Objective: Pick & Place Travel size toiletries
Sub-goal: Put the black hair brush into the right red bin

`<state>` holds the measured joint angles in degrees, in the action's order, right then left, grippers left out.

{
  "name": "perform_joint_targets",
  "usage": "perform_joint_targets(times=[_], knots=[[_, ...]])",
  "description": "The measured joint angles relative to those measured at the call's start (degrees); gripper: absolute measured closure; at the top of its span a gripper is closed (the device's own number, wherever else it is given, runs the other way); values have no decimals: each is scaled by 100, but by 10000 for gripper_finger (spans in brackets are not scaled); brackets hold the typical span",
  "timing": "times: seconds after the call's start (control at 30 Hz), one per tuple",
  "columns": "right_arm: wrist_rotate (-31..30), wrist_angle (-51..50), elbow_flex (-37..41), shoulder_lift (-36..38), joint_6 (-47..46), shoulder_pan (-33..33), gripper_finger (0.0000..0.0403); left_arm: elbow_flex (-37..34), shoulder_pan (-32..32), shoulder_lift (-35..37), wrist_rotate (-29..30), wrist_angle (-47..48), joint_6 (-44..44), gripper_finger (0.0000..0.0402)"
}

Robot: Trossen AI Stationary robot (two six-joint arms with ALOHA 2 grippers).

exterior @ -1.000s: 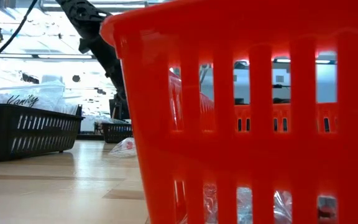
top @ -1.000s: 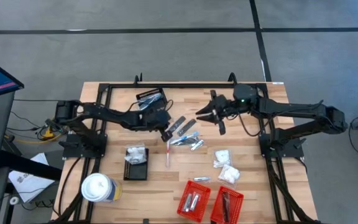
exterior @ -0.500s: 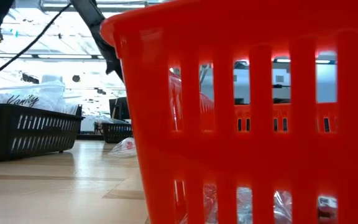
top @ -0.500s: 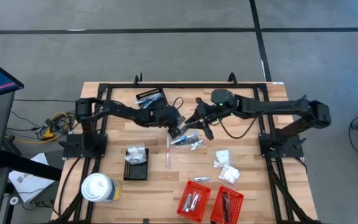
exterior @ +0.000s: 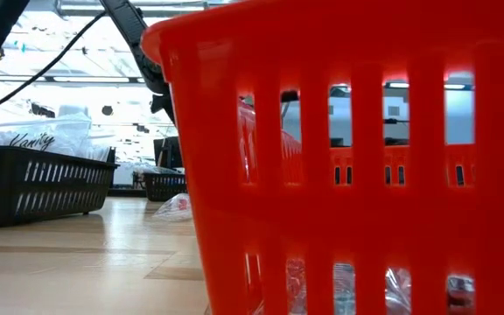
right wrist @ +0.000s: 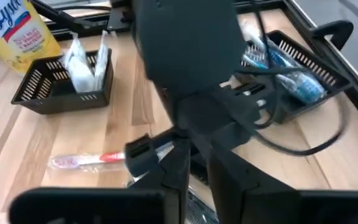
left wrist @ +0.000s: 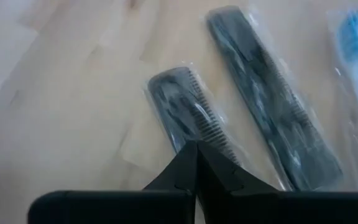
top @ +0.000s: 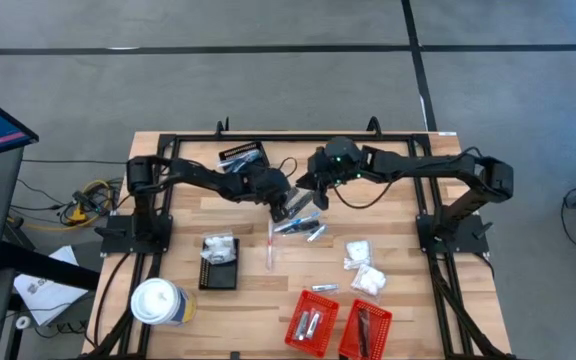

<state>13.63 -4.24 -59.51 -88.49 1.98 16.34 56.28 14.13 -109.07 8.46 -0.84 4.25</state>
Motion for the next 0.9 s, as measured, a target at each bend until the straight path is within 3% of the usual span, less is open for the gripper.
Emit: perform_joint_targets(times=[0.3,0.57,0.77,0.9], knots=[[93,-54,-10,-223,164,-129,389,54,7,-492,-515,-269,-305,400],[533,-114,7,-577,101,-79,401,12,-250,-404,-801,-163,-1185,400],[883,-101,0,-725,101,-31,400,-5,-354,-394,-341,-145,-1500,400],[796,-47,2,-716,45,-30,402,-116,-362,-192,-97,-107,-1562,400]])
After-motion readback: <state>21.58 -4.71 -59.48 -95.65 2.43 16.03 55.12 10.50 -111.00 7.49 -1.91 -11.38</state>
